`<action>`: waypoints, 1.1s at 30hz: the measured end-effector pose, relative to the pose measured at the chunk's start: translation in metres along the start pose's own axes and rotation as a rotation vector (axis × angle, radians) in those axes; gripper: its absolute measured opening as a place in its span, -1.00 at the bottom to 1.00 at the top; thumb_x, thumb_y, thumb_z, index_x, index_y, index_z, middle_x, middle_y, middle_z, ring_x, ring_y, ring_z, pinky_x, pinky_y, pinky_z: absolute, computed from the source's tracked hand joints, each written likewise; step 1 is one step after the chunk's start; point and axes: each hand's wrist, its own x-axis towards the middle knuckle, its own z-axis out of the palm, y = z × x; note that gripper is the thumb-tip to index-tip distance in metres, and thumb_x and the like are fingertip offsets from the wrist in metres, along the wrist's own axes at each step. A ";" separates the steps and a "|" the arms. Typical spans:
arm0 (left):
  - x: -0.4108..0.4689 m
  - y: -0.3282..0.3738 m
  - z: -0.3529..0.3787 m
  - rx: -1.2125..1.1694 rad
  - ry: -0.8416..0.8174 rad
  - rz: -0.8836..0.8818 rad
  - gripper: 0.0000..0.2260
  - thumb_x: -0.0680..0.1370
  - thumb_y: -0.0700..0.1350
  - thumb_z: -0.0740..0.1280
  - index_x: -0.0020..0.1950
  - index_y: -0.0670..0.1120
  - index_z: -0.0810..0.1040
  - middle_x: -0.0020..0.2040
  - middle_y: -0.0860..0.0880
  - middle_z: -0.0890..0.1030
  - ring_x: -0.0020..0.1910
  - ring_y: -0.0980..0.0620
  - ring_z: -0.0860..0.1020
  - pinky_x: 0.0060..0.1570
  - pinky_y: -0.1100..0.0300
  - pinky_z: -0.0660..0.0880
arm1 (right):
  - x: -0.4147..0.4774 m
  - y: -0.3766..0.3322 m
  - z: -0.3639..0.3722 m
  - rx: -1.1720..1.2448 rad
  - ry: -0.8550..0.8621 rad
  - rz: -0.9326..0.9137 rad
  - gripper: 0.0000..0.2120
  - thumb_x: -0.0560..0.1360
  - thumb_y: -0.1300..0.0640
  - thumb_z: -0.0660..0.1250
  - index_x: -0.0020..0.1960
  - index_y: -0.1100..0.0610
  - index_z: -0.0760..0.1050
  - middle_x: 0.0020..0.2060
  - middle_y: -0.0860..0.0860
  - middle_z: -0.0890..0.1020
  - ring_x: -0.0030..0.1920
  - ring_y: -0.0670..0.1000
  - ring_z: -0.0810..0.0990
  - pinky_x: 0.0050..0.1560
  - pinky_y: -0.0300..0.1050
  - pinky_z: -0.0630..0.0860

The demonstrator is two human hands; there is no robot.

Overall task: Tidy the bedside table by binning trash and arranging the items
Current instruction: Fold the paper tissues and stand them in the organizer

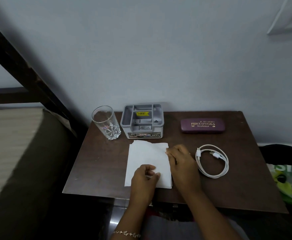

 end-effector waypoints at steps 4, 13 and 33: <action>-0.002 0.002 0.001 -0.036 0.013 -0.022 -0.86 0.47 -0.15 0.39 -0.07 0.05 0.49 -0.20 0.02 0.56 -0.14 -0.01 0.57 -0.04 0.08 0.56 | 0.002 -0.003 0.001 0.043 -0.058 -0.065 -0.90 0.47 0.28 0.29 -0.15 0.14 0.56 -0.15 -0.05 0.53 -0.18 -0.09 0.52 -0.20 -0.31 0.42; 0.031 0.017 -0.062 0.159 0.327 0.156 -0.40 0.28 0.17 0.50 0.27 0.15 0.41 0.27 0.05 0.43 0.32 -0.05 0.32 0.33 -0.12 0.25 | 0.007 0.008 -0.011 0.746 -0.326 0.252 -0.88 0.55 0.21 0.23 -0.11 0.07 0.51 -0.06 -0.01 0.65 0.06 -0.14 0.55 0.10 -0.32 0.41; 0.033 0.016 -0.073 -0.283 -0.290 -0.112 -0.78 0.50 -0.23 0.35 0.14 -0.20 0.55 0.05 -0.20 0.67 -0.04 -0.11 0.64 -0.22 0.15 0.60 | 0.007 0.001 -0.027 0.939 -0.520 0.777 -0.84 0.53 0.28 0.26 0.08 0.25 0.54 -0.05 0.13 0.68 -0.10 0.02 0.64 -0.10 -0.07 0.57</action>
